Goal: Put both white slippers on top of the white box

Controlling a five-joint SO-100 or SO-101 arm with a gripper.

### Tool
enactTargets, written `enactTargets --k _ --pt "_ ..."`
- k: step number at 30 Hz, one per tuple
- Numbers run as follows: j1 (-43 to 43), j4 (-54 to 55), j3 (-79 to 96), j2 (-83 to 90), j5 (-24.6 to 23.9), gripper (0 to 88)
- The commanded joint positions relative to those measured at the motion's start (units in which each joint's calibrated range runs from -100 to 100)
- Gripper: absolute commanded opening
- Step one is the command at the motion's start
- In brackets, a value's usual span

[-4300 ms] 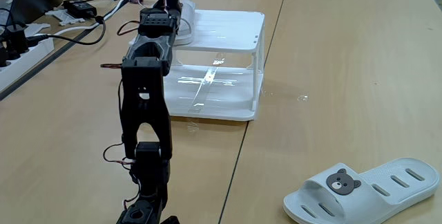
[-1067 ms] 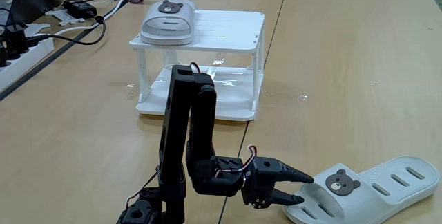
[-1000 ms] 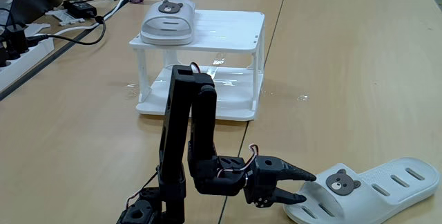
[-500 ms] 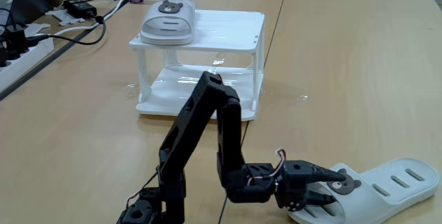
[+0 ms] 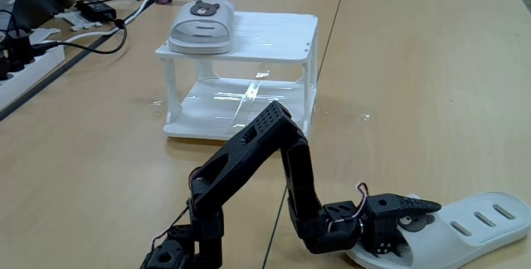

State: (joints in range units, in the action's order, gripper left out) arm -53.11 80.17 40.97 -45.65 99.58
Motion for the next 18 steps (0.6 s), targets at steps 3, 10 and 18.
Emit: enactTargets --k 3,10,18 --pt "0.6 0.0 -1.5 0.8 0.4 0.6" --pt "0.6 0.0 -1.5 1.1 0.4 0.8" --pt "-0.9 -12.9 2.6 23.3 0.4 0.8"
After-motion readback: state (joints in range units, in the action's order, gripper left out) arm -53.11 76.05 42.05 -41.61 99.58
